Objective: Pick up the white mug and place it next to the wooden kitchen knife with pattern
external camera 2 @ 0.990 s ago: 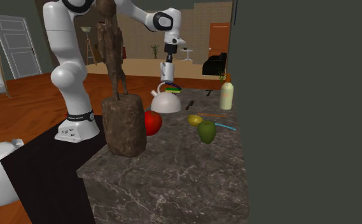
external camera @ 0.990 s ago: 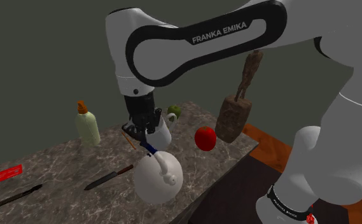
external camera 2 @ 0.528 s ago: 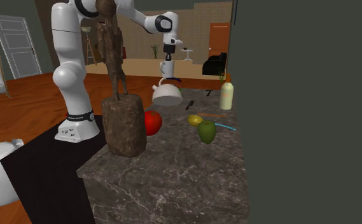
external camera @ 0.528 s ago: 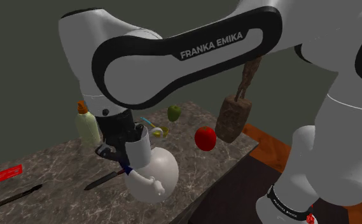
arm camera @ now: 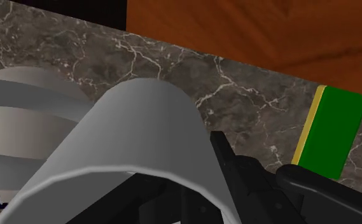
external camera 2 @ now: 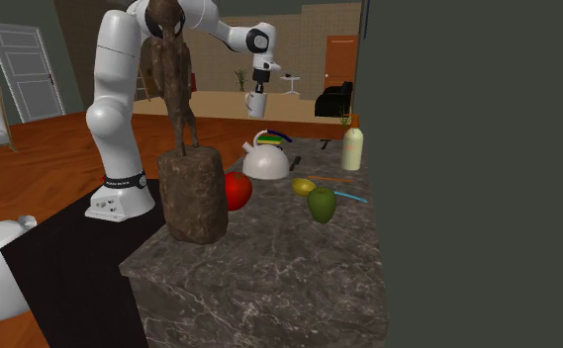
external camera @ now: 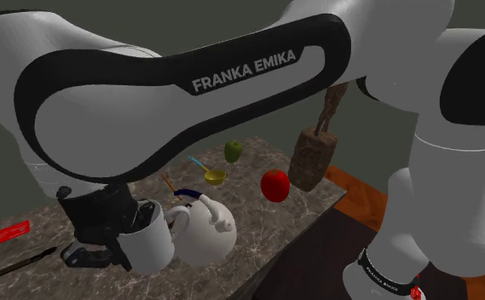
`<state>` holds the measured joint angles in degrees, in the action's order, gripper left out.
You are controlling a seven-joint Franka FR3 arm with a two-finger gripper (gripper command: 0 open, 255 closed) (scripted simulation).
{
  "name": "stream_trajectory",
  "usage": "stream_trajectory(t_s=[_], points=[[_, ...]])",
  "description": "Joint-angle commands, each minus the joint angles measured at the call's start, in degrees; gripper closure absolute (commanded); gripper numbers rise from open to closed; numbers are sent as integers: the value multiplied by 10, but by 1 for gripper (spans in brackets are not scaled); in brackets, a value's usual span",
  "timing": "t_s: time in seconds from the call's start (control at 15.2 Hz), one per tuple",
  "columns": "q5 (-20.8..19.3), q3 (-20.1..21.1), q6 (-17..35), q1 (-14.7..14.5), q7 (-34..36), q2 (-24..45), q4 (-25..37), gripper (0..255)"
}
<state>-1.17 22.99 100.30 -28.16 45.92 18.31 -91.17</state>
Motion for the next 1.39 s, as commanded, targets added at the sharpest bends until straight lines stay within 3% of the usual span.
stream_trajectory(t_s=[0.0, 1.32], points=[[-4, 1, 12, -7, 9, 13, 1, 255], [-23, -8, 146, -11, 11, 63, -86, 255]])
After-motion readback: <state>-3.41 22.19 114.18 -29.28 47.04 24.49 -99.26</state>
